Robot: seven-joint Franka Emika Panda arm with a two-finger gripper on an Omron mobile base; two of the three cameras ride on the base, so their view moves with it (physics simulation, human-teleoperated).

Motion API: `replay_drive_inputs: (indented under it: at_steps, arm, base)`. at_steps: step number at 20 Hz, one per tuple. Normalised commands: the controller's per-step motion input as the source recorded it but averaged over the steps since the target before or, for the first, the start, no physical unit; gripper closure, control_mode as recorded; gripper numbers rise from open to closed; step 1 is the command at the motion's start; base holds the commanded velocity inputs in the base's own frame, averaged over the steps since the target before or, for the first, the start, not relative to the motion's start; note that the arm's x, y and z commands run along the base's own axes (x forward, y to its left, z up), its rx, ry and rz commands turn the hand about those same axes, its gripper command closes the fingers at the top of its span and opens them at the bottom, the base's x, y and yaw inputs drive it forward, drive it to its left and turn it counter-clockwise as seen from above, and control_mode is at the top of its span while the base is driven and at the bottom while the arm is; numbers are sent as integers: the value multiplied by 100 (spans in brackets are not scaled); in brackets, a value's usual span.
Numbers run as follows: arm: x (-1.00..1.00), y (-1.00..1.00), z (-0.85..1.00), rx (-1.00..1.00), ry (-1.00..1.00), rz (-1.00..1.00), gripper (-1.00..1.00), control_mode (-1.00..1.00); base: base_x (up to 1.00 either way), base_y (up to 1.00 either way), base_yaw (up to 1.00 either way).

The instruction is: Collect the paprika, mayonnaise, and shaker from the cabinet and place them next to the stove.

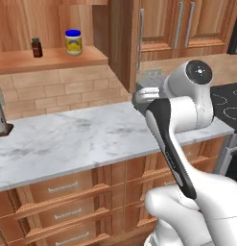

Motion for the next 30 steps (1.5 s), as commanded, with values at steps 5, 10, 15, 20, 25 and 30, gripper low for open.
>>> replay_drive_inputs:
  at_steps: [5,10,15,20,25,30]
  arm:
    - [0,0,0,0,0,0,100,100]
    - [0,0,0,0,0,0,100,100]
    - [0,0,0,0,0,0,100,100]
    - [0,0,0,0,0,0,100,100]
    - [0,0,0,0,0,0,100,100]
    - [0,0,0,0,0,0,100,100]
  base:
    - [1,-99,-14]
    - [34,-98,-5]
    - [52,-97,0]
    - [62,-92,0]
    - [66,-89,0]
    - [63,-85,0]
